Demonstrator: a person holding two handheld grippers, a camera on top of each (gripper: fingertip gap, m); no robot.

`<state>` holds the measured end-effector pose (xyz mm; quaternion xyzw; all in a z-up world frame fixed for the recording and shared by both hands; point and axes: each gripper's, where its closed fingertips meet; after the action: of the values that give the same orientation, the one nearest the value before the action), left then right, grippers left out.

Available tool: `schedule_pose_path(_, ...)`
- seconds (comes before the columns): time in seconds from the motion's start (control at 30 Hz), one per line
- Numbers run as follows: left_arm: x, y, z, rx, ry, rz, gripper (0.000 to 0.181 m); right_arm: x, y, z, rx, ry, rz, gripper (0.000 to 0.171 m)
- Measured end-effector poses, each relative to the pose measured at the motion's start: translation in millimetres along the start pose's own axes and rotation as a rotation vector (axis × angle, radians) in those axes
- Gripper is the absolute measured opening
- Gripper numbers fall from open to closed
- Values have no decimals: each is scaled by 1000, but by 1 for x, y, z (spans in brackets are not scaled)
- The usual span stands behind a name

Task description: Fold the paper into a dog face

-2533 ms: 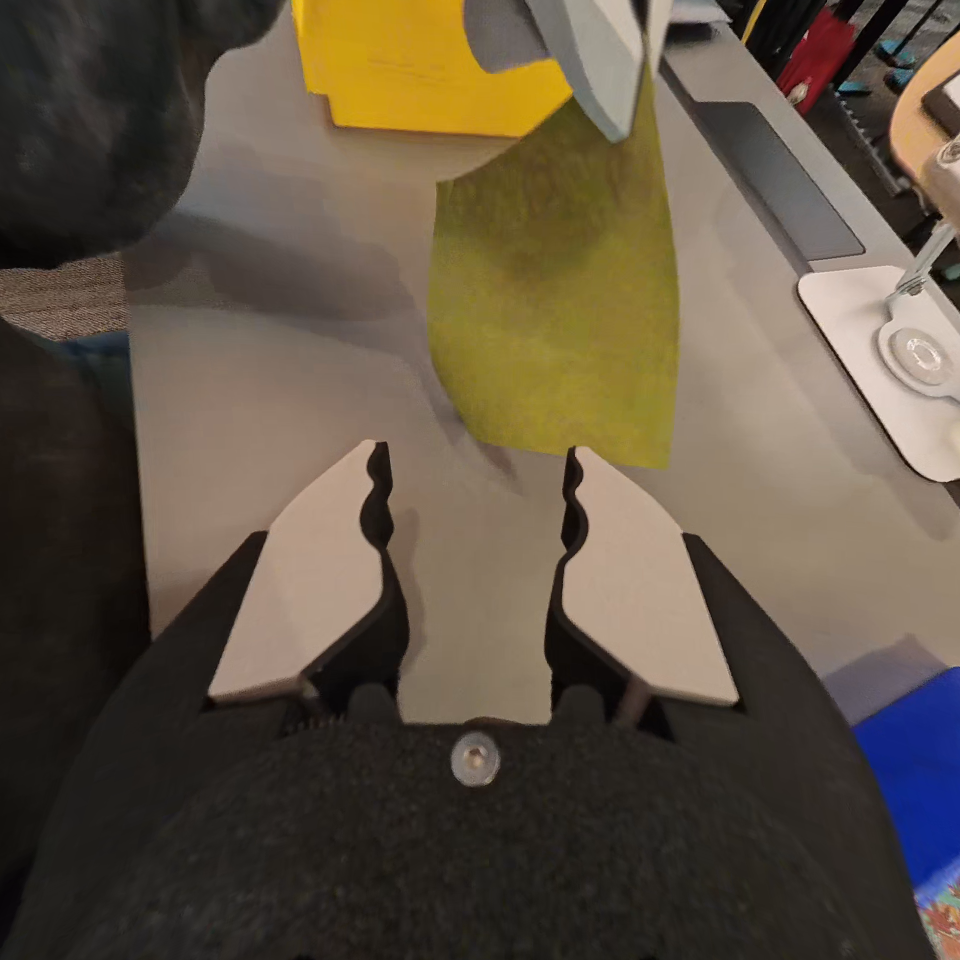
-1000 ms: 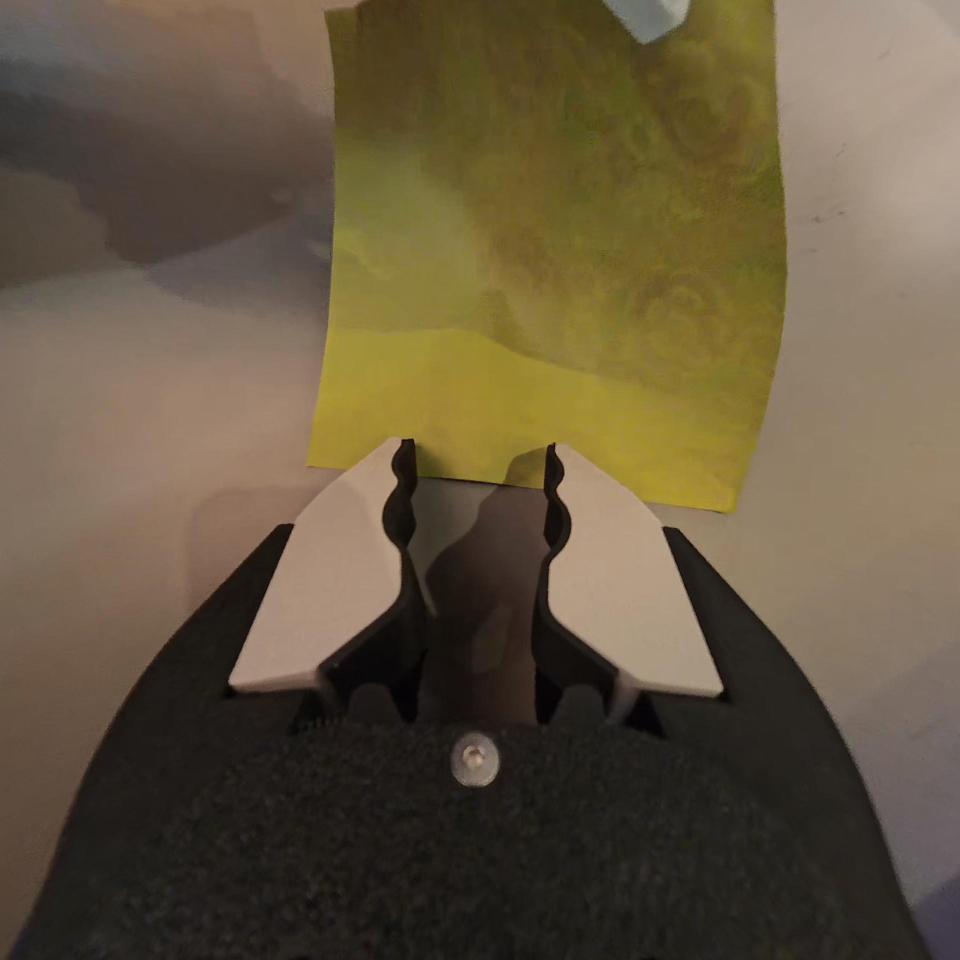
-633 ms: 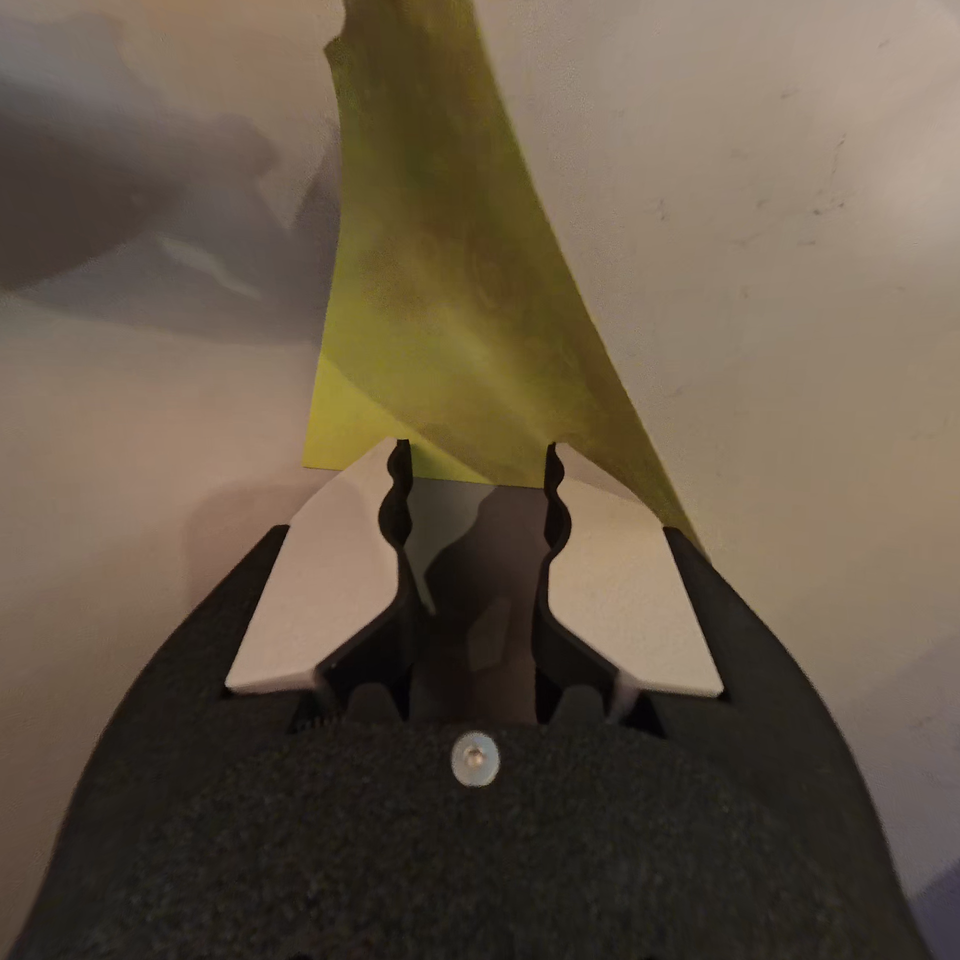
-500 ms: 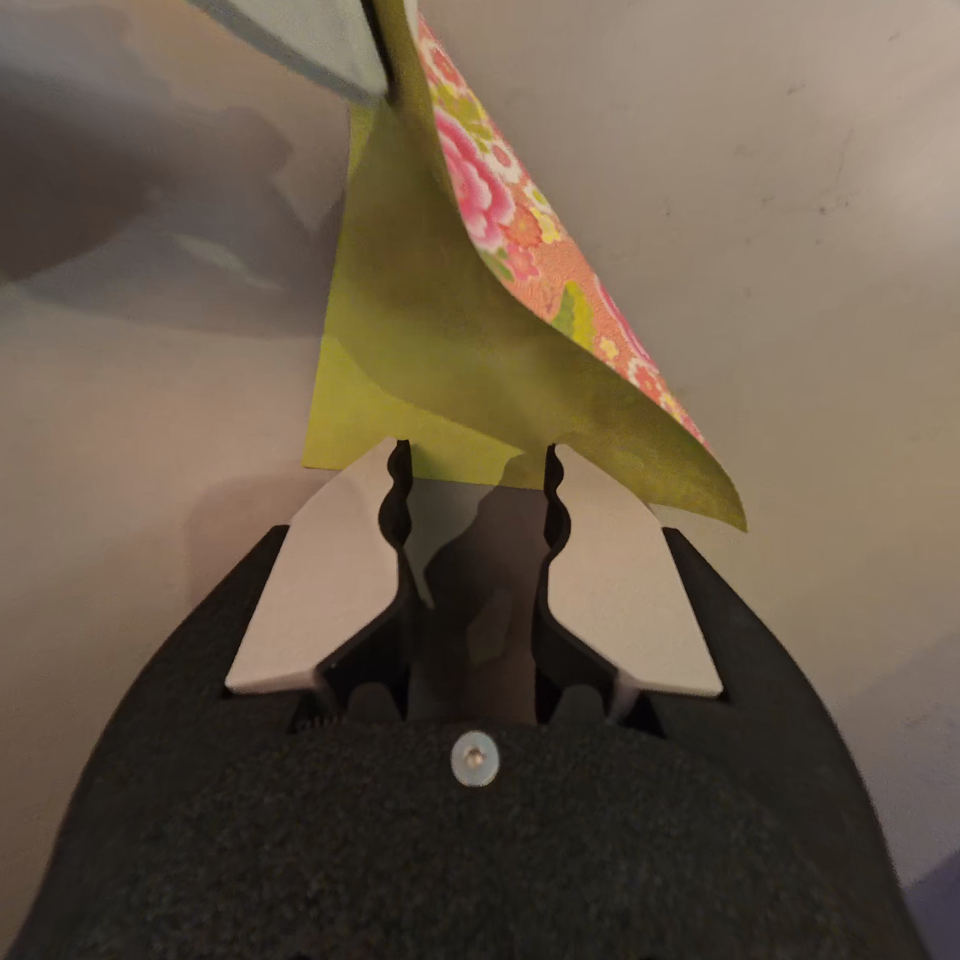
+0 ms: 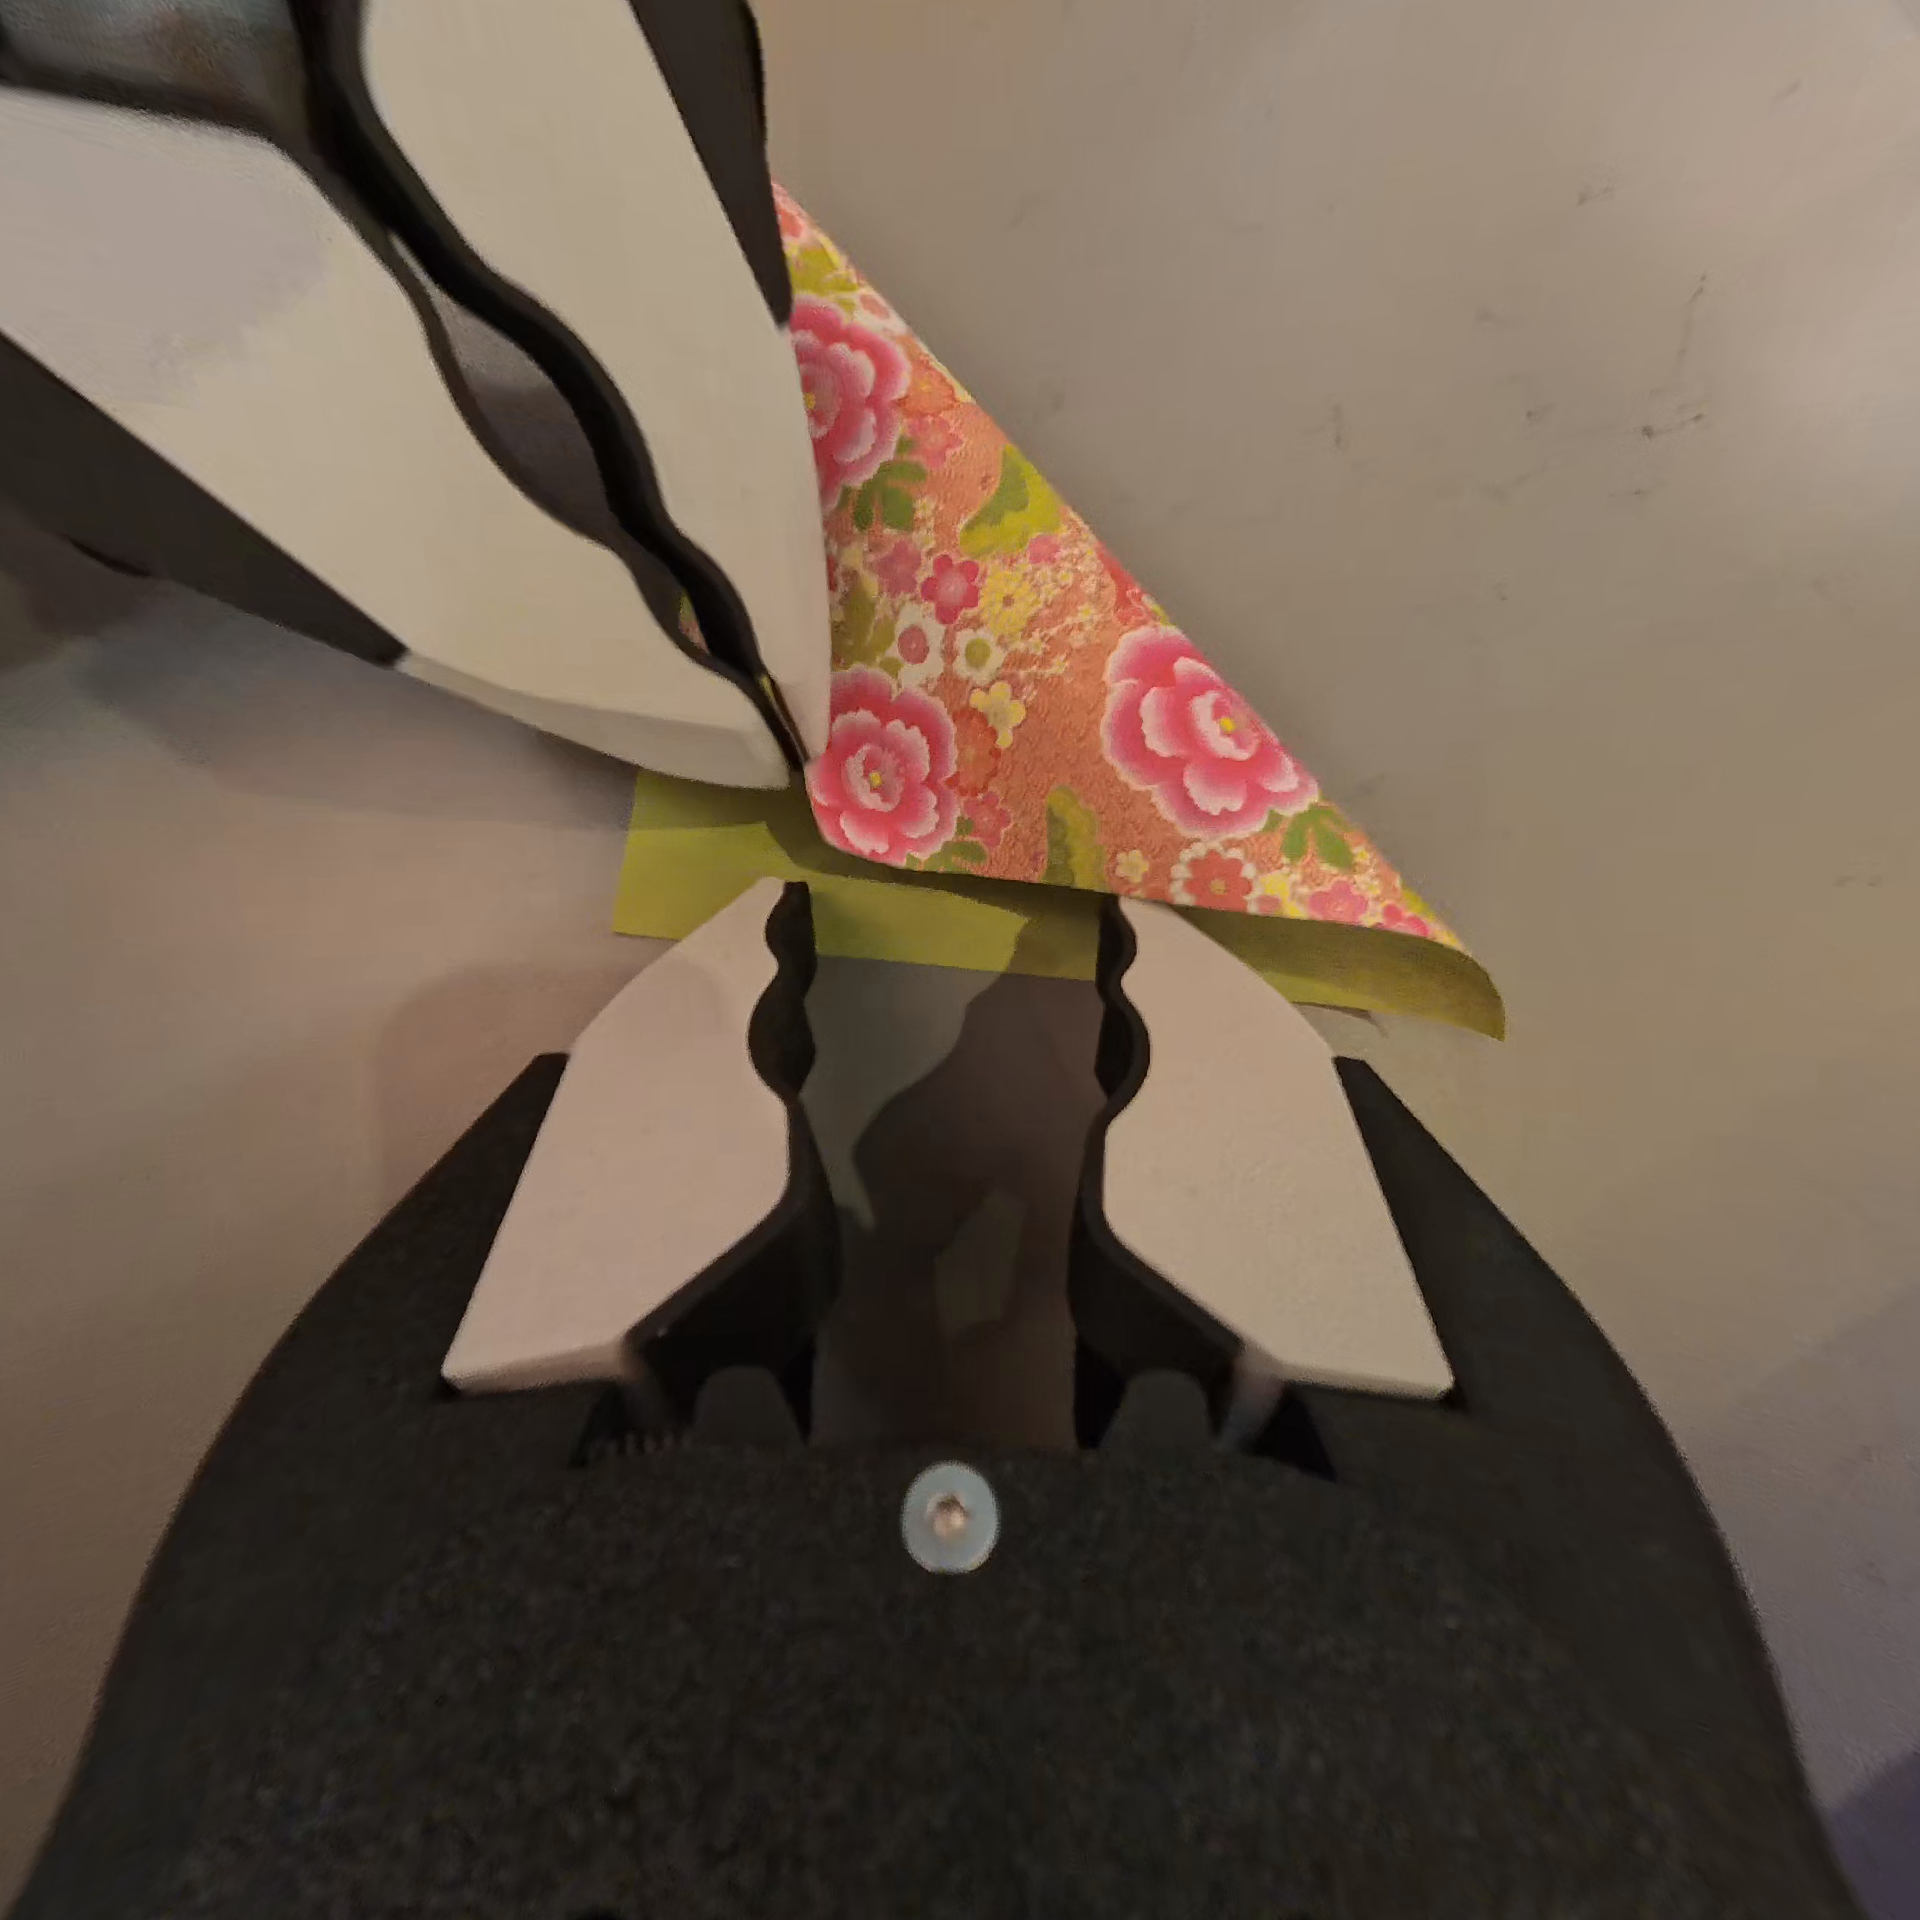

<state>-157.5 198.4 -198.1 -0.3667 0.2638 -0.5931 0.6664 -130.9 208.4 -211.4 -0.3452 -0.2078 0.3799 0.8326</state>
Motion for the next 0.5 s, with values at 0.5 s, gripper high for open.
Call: schedule_pose_path(0.5, 12, 9, -11, -34, -3, -23, 0, -9, -4, -1, -7, 7, 84, 63)
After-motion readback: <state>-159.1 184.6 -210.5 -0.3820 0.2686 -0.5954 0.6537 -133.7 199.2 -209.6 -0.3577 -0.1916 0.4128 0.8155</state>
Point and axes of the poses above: each gripper's, where its closed fingertips meet, y out along the fingers, z out of its top, x = y × z across the jaws, and after that the axes turned 6 degrees about -y, right-handed
